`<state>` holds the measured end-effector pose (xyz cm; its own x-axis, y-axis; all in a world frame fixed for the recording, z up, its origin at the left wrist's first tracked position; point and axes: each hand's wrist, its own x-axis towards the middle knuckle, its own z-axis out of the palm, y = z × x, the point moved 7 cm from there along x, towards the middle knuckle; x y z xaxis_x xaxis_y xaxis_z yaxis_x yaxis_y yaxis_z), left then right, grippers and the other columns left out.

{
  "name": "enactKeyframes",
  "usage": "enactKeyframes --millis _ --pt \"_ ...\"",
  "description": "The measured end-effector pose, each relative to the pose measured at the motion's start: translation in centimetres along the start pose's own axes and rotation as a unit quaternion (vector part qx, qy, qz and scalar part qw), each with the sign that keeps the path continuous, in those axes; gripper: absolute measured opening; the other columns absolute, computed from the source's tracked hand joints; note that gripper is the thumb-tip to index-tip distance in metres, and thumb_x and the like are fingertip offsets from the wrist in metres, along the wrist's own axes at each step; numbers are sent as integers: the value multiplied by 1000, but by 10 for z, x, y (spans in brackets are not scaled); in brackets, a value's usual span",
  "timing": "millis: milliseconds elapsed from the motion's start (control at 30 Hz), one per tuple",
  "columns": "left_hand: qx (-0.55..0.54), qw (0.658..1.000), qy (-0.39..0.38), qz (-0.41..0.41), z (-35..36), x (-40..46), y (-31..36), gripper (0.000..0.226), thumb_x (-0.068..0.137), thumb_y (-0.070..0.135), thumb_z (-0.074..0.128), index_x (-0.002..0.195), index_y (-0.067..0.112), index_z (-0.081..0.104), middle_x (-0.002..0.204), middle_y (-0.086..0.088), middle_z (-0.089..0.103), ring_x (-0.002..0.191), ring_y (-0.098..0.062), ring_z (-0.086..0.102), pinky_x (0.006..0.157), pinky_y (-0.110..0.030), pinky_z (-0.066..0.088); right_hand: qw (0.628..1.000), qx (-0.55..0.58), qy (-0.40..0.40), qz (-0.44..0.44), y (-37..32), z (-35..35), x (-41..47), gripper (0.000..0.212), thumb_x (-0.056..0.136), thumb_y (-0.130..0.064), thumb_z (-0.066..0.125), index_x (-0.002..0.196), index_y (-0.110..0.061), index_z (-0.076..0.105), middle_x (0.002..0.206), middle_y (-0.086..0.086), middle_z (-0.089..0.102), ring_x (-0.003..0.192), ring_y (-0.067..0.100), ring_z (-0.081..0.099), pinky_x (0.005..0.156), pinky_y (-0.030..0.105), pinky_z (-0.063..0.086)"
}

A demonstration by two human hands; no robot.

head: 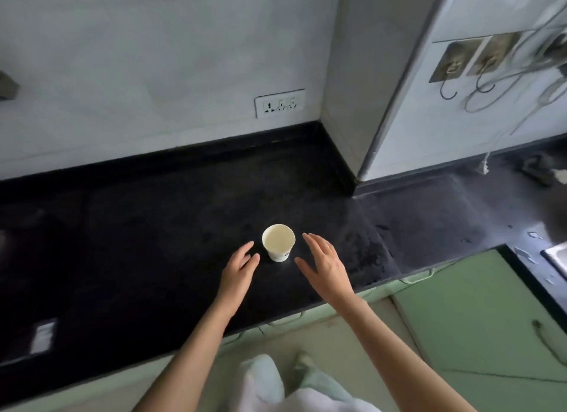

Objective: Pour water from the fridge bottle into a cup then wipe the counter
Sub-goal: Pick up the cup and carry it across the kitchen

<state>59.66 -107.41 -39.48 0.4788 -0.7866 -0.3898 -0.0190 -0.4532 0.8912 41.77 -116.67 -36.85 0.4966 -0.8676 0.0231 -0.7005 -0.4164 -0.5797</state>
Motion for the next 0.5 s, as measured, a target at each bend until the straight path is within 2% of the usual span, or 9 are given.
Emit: enactKeyframes --millis 233,333,400,500 --pt "-93 994 -15 -53 23 19 -21 41 95 5 52 133 22 52 140 0 52 130 -13 47 97 -21 37 996 79 -49 19 19 38 26 62 81 -36 72 135 -15 50 137 -1 52 128 16 46 103 30 42" --pt "-96 993 -41 -52 26 28 -22 46 93 -2 49 131 25 52 138 2 53 129 -10 47 86 -12 42 990 122 -55 30 16 43 35 63 79 -39 74 134 -23 50 133 -15 51 124 4 44 98 12 36" --pt "-101 991 -64 -52 26 29 -19 51 92 -5 48 132 26 50 136 5 54 128 -6 48 82 -9 44 987 145 -57 39 14 47 39 65 76 -39 76 134 -26 49 130 -22 48 123 1 44 95 5 31" --pt "-114 988 -91 -55 25 29 -18 54 91 -8 47 127 33 50 133 10 55 125 0 50 86 -8 44 978 188 -60 66 17 56 42 67 72 -35 80 132 -30 50 132 -23 51 122 1 49 99 19 42"
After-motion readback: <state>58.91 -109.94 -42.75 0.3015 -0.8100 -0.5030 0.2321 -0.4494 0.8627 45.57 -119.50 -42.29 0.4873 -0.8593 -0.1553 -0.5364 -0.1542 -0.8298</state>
